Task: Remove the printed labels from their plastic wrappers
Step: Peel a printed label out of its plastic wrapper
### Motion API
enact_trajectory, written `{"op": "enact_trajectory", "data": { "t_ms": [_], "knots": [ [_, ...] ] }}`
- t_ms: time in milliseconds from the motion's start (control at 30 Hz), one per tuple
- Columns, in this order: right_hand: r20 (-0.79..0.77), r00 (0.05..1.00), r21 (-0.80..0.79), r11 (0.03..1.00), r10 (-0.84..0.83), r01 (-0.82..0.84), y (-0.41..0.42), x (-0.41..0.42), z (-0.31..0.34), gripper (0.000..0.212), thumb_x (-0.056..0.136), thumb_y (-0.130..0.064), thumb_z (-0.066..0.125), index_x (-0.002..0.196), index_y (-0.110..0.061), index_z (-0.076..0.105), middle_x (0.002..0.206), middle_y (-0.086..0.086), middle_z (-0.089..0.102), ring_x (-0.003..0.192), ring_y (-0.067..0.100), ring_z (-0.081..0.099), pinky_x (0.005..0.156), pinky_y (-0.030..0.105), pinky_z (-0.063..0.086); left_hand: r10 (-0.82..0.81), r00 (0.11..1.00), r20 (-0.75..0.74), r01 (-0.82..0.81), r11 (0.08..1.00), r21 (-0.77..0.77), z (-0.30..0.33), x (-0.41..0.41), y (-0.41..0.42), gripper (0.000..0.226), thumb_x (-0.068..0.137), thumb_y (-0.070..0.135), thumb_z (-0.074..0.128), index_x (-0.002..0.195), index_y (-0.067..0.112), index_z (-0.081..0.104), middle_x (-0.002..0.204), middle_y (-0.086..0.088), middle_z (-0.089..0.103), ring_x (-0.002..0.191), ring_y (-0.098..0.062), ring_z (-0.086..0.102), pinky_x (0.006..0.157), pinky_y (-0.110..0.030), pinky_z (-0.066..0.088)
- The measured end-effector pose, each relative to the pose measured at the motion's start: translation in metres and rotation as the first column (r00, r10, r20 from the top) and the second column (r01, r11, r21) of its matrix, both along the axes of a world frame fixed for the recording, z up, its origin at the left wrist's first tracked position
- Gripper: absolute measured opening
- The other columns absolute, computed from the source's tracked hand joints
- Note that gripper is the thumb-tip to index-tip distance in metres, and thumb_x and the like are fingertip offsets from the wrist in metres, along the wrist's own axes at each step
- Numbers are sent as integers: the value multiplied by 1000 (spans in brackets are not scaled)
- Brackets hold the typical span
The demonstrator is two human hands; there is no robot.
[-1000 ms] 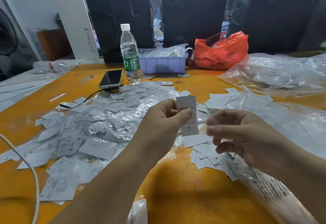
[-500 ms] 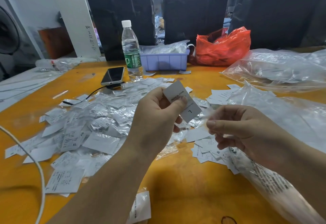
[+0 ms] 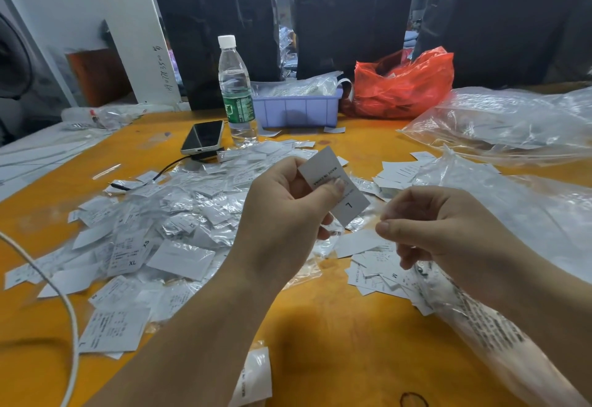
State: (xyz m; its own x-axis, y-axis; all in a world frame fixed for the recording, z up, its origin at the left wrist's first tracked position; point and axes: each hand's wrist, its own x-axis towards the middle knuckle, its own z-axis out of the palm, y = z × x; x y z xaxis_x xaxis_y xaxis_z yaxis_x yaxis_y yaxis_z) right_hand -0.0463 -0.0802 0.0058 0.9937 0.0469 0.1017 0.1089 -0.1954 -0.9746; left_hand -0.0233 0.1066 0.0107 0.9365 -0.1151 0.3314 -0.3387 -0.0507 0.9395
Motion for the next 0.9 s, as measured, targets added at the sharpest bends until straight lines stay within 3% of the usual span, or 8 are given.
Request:
{"op": "enact_trajectory", "data": {
  "t_ms": [167, 333, 500, 600, 700, 900],
  "knots": [
    [-1, 999, 17, 999, 35, -35, 2, -3, 0, 7, 76, 0, 75, 77, -1, 68, 62, 6, 62, 51, 16, 57, 50, 25, 49, 6, 1000, 12, -6, 999, 48, -1, -2, -1, 6, 89, 14, 68, 91, 19, 65, 74, 6, 72, 55, -4, 59, 52, -25, 56],
    [3, 998, 22, 997, 69, -69, 4, -4, 0, 9, 73, -3, 77, 78, -3, 69, 65, 6, 63, 53, 16, 57, 52, 27, 50, 39, 996, 78, -47, 993, 106, -2, -4, -3, 7, 89, 15, 69, 87, 19, 63, 74, 9, 72, 60, -2, 63, 49, -18, 51],
    [-19, 995, 52, 994, 94, -92, 6, -5, 1, 29, 57, -18, 80, 80, -4, 68, 66, 2, 64, 53, 17, 58, 51, 26, 50, 89, 986, 142, -114, 977, 181, -2, -6, -6, 8, 88, 19, 70, 85, 21, 63, 77, 8, 71, 63, -8, 63, 58, -34, 57],
    [-19, 993, 81, 990, 118, -116, 7, -6, 2, 27, 54, -20, 79, 76, -8, 69, 67, 3, 66, 52, 18, 59, 51, 26, 51, 84, 983, 166, -117, 973, 197, -2, -8, -8, 7, 88, 20, 70, 85, 21, 64, 76, 8, 70, 64, -14, 63, 60, -41, 56],
    [-6, 987, 89, 984, 158, -157, 8, -8, 3, 16, 56, -18, 78, 71, -15, 72, 69, 7, 67, 53, 18, 60, 52, 26, 51, 69, 984, 165, -99, 978, 183, -2, -9, -9, 8, 89, 21, 70, 84, 20, 64, 76, 10, 70, 63, -13, 63, 59, -41, 56],
    [7, 984, 72, 981, 180, -180, 8, -8, 2, 34, 59, -14, 77, 90, -5, 70, 71, 10, 68, 52, 17, 60, 52, 24, 50, 67, 982, 175, -88, 989, 117, -3, -11, -12, 12, 89, 17, 70, 81, 15, 62, 74, 5, 71, 67, -12, 64, 62, -43, 56]
  ]
}}
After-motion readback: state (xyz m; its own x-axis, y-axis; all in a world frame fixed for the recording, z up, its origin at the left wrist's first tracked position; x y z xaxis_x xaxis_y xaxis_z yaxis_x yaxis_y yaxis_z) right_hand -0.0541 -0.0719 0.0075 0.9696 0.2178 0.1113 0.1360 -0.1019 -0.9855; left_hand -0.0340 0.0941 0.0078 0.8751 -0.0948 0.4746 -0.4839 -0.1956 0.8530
